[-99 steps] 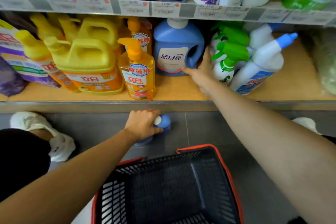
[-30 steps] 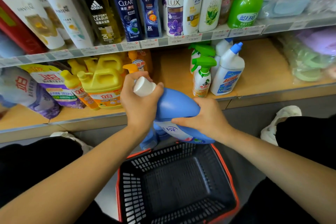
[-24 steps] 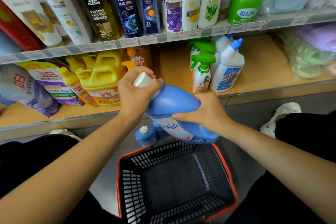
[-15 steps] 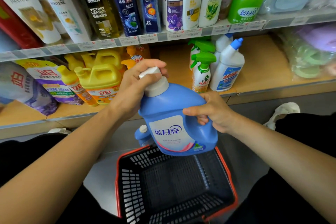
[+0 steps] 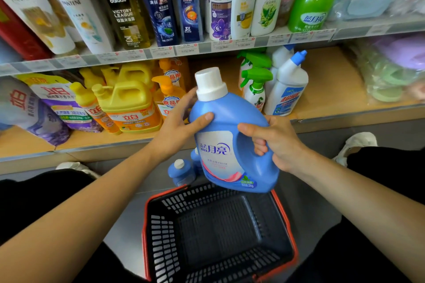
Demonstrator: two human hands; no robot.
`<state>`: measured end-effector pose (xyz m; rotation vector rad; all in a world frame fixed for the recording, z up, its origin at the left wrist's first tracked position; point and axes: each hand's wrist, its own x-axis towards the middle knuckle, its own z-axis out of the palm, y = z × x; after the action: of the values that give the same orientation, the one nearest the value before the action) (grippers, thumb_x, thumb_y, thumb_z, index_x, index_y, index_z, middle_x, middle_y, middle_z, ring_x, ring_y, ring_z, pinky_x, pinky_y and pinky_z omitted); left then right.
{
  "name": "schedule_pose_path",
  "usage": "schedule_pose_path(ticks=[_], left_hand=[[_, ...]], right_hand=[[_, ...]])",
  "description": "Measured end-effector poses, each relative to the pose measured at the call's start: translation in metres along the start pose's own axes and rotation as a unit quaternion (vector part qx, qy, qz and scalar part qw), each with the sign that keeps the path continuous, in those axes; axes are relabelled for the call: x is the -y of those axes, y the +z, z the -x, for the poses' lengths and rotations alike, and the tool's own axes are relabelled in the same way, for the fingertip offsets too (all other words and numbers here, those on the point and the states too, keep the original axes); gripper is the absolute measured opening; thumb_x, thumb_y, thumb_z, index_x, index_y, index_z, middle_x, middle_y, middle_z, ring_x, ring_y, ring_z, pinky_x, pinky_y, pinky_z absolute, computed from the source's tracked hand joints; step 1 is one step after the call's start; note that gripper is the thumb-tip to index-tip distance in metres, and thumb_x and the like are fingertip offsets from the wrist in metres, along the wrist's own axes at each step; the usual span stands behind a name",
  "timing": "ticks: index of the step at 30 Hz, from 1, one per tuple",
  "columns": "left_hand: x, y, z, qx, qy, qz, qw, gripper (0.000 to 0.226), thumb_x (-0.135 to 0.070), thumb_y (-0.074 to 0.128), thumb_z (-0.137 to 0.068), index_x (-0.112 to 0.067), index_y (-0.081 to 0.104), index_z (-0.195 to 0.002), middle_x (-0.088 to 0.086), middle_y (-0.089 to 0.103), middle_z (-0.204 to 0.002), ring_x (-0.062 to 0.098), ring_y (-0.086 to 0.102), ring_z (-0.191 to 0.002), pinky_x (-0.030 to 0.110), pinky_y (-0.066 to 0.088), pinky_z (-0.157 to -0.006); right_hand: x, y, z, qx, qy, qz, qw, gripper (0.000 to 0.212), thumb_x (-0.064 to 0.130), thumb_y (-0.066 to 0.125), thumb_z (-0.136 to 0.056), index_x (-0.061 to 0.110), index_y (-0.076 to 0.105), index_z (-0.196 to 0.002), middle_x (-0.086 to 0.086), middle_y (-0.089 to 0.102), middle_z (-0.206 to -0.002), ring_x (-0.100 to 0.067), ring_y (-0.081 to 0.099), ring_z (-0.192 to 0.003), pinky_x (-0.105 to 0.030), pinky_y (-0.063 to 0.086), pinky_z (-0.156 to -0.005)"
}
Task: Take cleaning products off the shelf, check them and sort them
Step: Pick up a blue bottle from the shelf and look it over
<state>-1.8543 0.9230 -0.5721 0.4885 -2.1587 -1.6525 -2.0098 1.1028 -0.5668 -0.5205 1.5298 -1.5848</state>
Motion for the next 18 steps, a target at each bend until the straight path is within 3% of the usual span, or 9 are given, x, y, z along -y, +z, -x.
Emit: schedule_pose_path(ticks=[6, 11, 15, 18], left_hand=[[0.031, 0.023, 0.016, 0.077, -0.123, 0.110, 0.983, 0.062, -0.045, 0.072, -0.083, -0.024, 0.053, -0.137, -0.007, 0.068, -0.132, 0.013, 0.065, -0.122, 0.028, 0.057, -0.089], [0.039, 0.043, 0.019, 0.095, -0.196, 0.172, 0.961, 0.056, -0.035, 0.072, -0.083, -0.021, 0.055, -0.135, -0.002, 0.071, -0.128, 0.016, 0.069, -0.114, 0.029, 0.057, -0.083], [0.035, 0.055, 0.020, 0.056, -0.236, 0.206, 0.948, 0.048, -0.044, 0.065, -0.088, -0.021, 0.062, -0.130, 0.000, 0.074, -0.117, 0.017, 0.071, -0.100, 0.031, 0.058, -0.076], [0.027, 0.058, 0.019, 0.033, -0.271, 0.237, 0.932, 0.055, -0.055, 0.061, -0.090, -0.018, 0.064, -0.130, 0.007, 0.071, -0.115, 0.025, 0.068, -0.099, 0.036, 0.060, -0.075]], right_hand=[[0.014, -0.011, 0.007, -0.019, -0.018, -0.065, 0.998, 0.039, 0.026, 0.083, -0.069, 0.016, 0.047, -0.058, -0.003, 0.032, -0.047, -0.016, 0.027, -0.039, -0.025, 0.028, -0.042], [0.023, -0.022, 0.014, 0.012, -0.036, -0.107, 0.994, 0.030, 0.025, 0.074, -0.078, 0.005, 0.052, -0.077, -0.002, 0.040, -0.054, -0.013, 0.035, -0.044, -0.026, 0.036, -0.045], [0.029, -0.032, 0.022, 0.100, -0.034, -0.123, 0.987, 0.024, 0.019, 0.066, -0.085, 0.001, 0.065, -0.101, -0.004, 0.064, -0.077, -0.016, 0.060, -0.065, -0.027, 0.052, -0.065], [0.034, -0.038, 0.030, 0.158, -0.045, -0.029, 0.986, 0.029, 0.016, 0.064, -0.089, 0.004, 0.067, -0.115, -0.011, 0.074, -0.108, -0.025, 0.072, -0.095, -0.031, 0.057, -0.079]])
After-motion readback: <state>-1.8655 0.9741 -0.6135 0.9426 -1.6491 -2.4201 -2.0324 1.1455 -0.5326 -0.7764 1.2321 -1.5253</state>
